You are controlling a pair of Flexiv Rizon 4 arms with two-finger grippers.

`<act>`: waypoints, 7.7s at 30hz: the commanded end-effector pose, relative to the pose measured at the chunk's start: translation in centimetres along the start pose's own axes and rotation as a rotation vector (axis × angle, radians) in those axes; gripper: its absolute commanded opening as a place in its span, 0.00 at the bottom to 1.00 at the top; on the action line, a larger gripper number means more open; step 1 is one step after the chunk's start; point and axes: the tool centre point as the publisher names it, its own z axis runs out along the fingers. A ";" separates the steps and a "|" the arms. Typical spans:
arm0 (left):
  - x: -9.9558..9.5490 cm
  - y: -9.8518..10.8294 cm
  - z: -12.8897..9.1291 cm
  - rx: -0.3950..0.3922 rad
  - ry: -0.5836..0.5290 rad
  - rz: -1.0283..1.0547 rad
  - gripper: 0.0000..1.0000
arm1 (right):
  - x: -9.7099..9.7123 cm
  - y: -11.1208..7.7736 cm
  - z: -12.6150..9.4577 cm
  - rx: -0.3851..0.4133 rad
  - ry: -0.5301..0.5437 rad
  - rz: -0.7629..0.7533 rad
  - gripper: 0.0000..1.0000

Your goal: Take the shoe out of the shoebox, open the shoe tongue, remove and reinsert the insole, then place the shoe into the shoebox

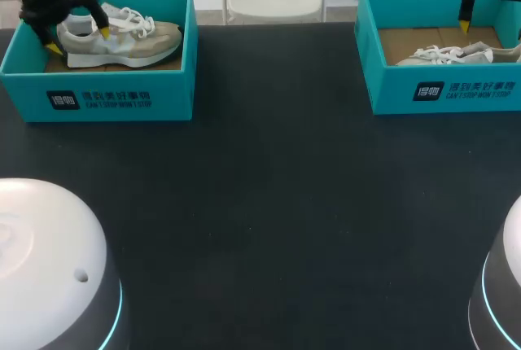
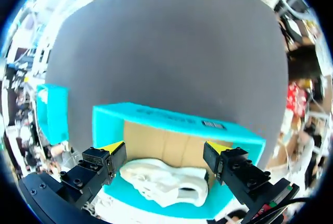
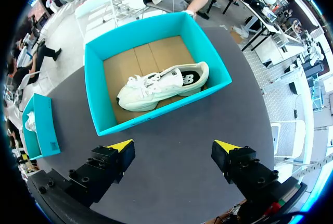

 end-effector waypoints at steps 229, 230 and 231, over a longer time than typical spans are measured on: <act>-22.2 -29.3 -1.2 -0.155 0.311 0.264 0.00 | 0.0 -0.1 0.0 -0.002 0.000 0.000 1.00; -22.3 -29.5 -0.7 -0.158 0.312 0.264 0.00 | 0.0 -0.1 0.0 -0.002 0.000 0.000 1.00; -22.4 -29.6 -0.2 -0.160 0.298 0.271 0.00 | 0.0 -0.1 0.0 -0.002 0.000 0.000 1.00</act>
